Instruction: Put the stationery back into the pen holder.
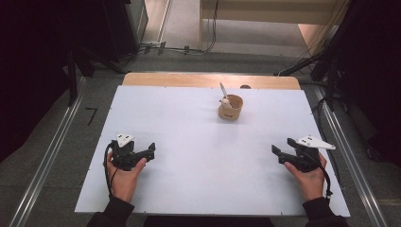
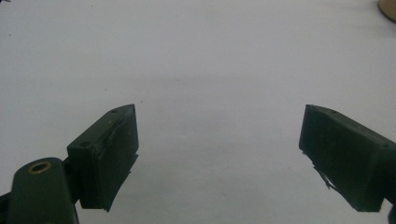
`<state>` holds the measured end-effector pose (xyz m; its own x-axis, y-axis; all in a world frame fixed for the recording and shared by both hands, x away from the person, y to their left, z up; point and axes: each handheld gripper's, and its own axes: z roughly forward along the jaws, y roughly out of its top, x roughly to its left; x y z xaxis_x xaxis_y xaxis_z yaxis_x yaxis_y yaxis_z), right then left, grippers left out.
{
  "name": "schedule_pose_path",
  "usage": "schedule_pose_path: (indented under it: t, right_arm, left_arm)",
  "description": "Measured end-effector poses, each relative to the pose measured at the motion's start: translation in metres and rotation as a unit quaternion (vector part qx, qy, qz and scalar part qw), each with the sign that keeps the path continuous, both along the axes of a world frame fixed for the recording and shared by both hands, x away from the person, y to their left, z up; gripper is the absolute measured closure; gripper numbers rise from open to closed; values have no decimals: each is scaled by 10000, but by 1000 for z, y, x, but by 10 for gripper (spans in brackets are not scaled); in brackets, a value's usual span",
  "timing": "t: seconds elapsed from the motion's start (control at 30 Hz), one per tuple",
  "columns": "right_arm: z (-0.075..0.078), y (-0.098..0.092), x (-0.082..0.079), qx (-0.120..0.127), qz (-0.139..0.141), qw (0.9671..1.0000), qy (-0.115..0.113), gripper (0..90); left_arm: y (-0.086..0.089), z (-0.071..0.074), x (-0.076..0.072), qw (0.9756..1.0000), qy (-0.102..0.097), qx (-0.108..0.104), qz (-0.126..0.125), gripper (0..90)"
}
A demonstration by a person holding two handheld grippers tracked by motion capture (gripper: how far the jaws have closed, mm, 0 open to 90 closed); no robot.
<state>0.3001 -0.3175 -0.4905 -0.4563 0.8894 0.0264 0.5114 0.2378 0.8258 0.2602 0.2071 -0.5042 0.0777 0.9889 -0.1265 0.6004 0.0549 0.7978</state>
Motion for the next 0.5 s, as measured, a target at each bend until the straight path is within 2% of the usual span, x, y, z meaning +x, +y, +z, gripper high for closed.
schedule_pose_path:
  t: [0.3, 0.5]
  right_arm:
    - [-1, -18, -16, -29, -197, 9998, 59, 267]
    - [-6, -30, -21, -67, -411, 9991, 87, 265]
  left_arm:
    - [1, -3, 2, 9999, 99, 55, 28, 125]
    - [1, -8, 4, 9996, 267, 135, 19, 119]
